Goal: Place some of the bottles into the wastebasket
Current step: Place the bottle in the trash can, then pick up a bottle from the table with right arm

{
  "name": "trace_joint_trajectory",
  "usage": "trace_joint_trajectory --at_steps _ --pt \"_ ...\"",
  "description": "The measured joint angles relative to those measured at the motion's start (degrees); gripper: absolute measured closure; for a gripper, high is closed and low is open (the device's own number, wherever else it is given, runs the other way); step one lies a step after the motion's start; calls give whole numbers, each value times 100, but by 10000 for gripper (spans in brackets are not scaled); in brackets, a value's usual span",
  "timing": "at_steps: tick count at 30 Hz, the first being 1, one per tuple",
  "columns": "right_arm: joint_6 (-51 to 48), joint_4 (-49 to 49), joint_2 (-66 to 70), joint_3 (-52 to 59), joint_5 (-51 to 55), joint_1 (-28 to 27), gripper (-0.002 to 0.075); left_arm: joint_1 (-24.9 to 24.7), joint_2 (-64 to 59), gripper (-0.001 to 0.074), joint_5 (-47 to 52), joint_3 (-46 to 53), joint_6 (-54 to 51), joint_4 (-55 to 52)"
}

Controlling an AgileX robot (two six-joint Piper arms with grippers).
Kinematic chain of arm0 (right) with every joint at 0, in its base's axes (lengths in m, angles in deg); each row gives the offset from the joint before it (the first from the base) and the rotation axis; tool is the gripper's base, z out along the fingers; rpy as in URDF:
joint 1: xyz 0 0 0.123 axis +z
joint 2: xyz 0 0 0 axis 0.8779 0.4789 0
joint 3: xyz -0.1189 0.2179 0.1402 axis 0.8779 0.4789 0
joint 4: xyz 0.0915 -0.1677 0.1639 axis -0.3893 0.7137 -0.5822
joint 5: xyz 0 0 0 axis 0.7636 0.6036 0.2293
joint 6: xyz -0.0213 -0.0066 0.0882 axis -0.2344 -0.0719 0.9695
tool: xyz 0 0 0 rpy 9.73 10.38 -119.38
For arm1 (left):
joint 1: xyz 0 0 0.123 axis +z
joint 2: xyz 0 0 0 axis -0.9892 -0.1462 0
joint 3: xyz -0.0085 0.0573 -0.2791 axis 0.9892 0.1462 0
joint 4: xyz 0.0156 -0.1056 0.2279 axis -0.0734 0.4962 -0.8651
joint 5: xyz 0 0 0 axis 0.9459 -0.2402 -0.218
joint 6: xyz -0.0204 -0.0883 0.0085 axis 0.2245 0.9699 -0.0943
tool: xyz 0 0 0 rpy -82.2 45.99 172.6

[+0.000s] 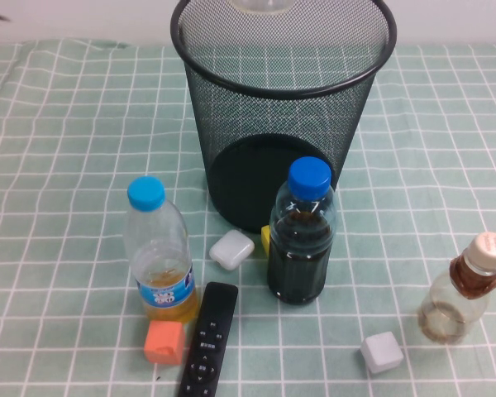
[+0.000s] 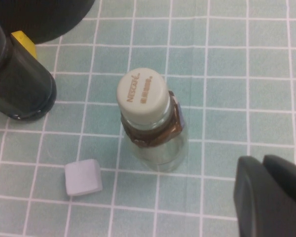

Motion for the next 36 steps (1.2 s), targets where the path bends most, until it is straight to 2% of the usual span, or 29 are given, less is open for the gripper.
trace_joint_trajectory --at_steps 8,18,22,25,27,30,33,36 --pt "-116 14 9 0 0 0 734 0 -1694 385 -303 -297 -169 -374" --pt "-552 27 9 0 -54 0 734 0 -2612 380 -46 -297 -207 -562" --pt "-785 40 9 0 -66 0 734 0 -2685 278 0 -223 -132 -575" --pt "-940 40 9 0 -66 0 712 0 -2668 239 -41 -183 63 -575" --pt "-1082 16 9 0 -66 0 656 0 -2591 230 -30 -182 130 -575" --pt "-1418 -210 23 0 -127 0 508 0 -2332 234 54 -182 266 -575" --pt "-1954 -630 131 -10 -334 0 355 0 -1916 277 211 -182 314 -565" --pt "-2593 -1220 378 -10 -588 0 263 0 -1494 353 398 -182 336 -556"
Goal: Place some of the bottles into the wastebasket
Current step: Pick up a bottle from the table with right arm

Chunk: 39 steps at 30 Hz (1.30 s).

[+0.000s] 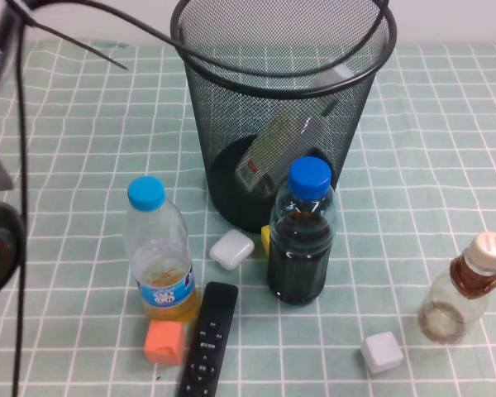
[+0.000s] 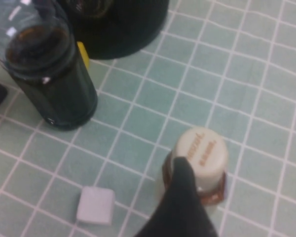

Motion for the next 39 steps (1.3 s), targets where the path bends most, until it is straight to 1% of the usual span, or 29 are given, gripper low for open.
trace_joint_trajectory --at_steps 3,7,11,16,20,25,31,33,35,38,39 --pt "-578 -625 316 0 -207 0 227 0 383 429 238 0 8 0" --pt "-1180 -1190 839 0 -329 0 216 0 751 466 477 0 8 14" --pt "-1731 -1645 1255 0 -380 0 213 0 845 474 526 0 8 14" --pt "-2158 -1724 1527 0 -416 0 211 0 835 475 548 0 8 -1" --pt "-2274 -1651 1643 0 -426 0 204 0 835 475 554 0 8 -10" --pt "-2274 -1511 1866 0 -437 0 141 0 835 475 554 0 8 -126" --pt "-2298 -1534 2273 0 -557 0 126 0 835 475 554 0 8 -211" --pt "-2333 -1627 2397 0 -597 0 128 0 835 475 562 0 8 -211" --pt "-2453 -1750 2529 0 -610 0 148 0 835 475 562 0 8 -211" --pt "-2615 -1883 2748 0 -662 0 216 0 835 475 567 0 8 -211" --pt "-2640 -1917 2821 0 -662 0 253 0 835 476 567 0 8 -211"
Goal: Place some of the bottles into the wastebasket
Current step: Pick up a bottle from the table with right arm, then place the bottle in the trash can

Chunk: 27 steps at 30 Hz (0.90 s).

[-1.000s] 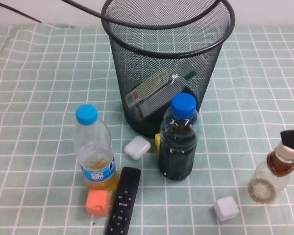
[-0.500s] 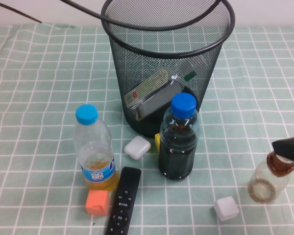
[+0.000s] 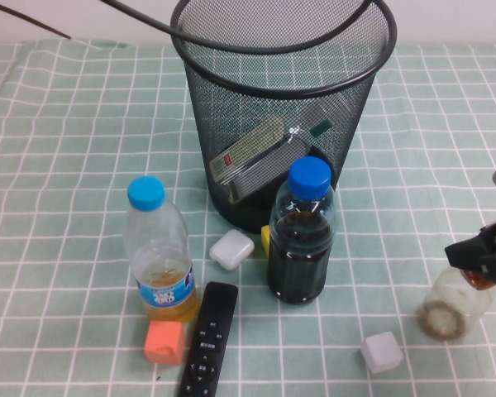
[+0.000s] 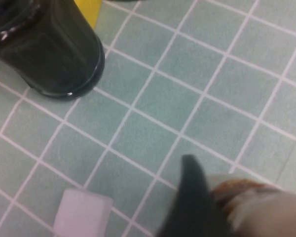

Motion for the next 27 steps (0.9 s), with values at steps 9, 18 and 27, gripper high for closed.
trace_joint_trajectory --at_steps 9,18,27 --pt "573 369 -408 -221 141 0 442 0 395 677 8 128 234 -59" --pt "4074 3228 -774 -3130 1595 0 442 0 2758 736 8 2614 280 -1023" --pt "3660 1946 590 -6534 1836 259 442 0 5120 737 -684 6015 653 -1287"
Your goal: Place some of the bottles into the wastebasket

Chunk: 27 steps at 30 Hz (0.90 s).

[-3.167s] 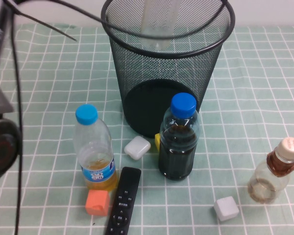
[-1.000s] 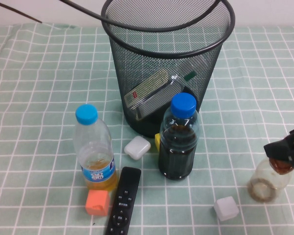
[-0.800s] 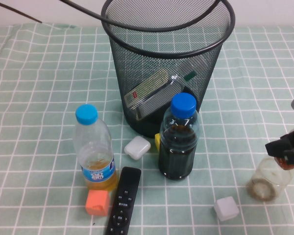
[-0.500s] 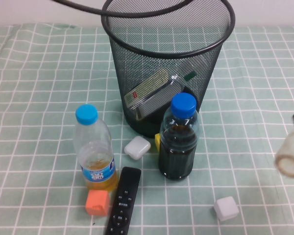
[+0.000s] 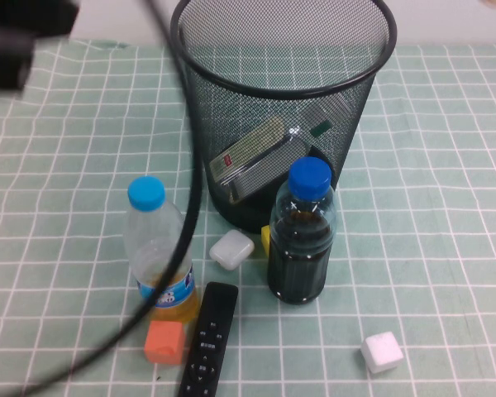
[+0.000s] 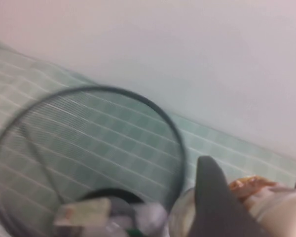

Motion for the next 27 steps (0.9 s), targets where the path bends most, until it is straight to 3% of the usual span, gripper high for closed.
trace_joint_trajectory --at_steps 7,13,15,19,21,24,27 --pt "-141 -167 1657 -1542 -140 1485 442 0 1401 737 -1301 2970 84 57" --pt "-121 -157 2792 -1899 -626 2040 439 0 2351 738 -2354 4906 116 459" --pt "-82 -115 3056 -1904 -603 2082 389 0 2605 738 -2497 5318 114 559" --pt "91 110 3417 -1904 -551 2091 198 0 3043 738 -2724 5866 78 664" --pt "261 224 3421 -1904 -522 2091 166 0 3315 738 -2923 6145 -44 756" --pt "468 385 3251 -1904 -386 2091 225 0 3842 738 -3340 6549 -141 817" --pt "525 593 2872 -1904 -121 2091 428 0 4525 738 -3789 6921 -165 853"
